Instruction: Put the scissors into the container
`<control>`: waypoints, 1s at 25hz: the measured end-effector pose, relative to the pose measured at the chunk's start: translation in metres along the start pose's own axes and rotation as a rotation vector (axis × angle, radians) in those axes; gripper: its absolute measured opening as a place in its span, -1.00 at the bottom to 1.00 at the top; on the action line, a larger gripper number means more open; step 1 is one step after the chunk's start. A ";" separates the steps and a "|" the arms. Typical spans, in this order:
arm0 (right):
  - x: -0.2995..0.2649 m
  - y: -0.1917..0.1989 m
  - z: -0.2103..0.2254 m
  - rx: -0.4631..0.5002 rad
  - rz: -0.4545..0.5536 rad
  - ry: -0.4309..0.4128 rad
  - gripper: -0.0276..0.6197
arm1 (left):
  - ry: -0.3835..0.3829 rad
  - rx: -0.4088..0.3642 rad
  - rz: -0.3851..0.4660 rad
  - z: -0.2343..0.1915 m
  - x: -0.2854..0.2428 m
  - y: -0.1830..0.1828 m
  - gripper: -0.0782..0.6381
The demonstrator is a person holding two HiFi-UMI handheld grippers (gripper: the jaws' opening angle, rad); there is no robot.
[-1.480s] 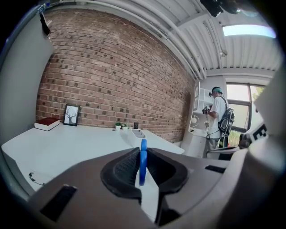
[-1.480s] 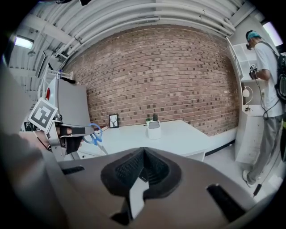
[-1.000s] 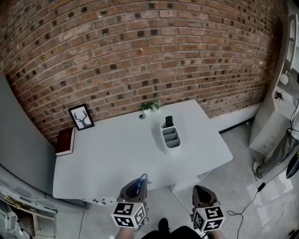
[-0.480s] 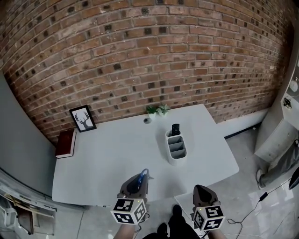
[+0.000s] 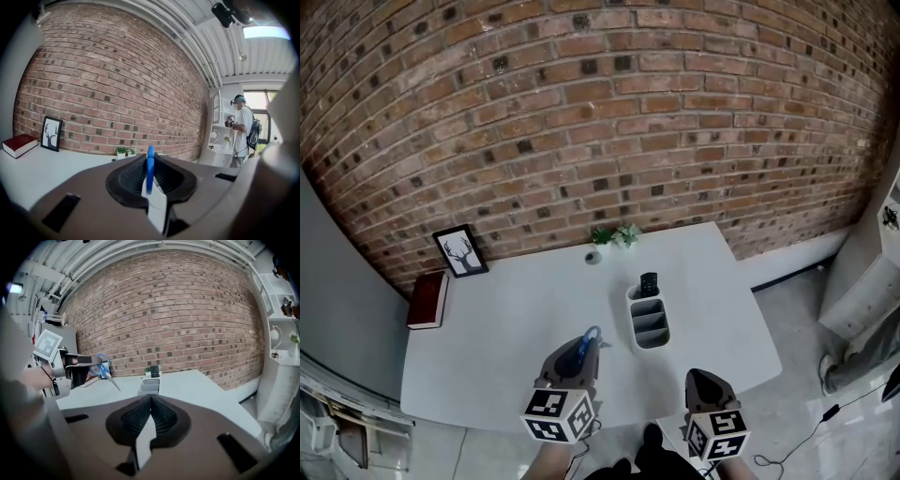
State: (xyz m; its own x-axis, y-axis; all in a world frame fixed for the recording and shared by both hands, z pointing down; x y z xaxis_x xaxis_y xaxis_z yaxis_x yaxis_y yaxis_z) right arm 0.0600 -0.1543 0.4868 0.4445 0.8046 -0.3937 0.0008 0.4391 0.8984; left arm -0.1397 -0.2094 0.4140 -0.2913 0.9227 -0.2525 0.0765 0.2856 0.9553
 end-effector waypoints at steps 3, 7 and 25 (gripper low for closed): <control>-0.009 -0.002 0.012 -0.008 -0.006 -0.011 -0.91 | 0.000 -0.013 0.013 0.005 -0.017 -0.010 -0.66; -0.017 -0.001 0.026 -0.027 -0.018 -0.017 -0.91 | 0.004 -0.028 0.026 0.013 -0.037 -0.021 -0.66; -0.027 0.006 0.058 -0.069 -0.044 -0.019 -0.91 | 0.045 -0.050 0.030 0.046 -0.101 -0.037 -0.66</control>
State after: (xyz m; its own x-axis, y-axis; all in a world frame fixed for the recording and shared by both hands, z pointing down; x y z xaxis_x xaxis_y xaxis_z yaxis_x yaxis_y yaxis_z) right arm 0.0997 -0.1968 0.5140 0.4619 0.7766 -0.4284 -0.0403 0.5009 0.8646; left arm -0.0696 -0.3015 0.3967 -0.3326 0.9177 -0.2170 0.0381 0.2430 0.9693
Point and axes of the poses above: the fingertips, and each gripper's own axes: x backward along the fingers, z to its right, y out of its underside, the point moved 1 cm from there along x, backward along the fingers, and after that the axes turned 7 degrees about -y, right-handed, at the moved point
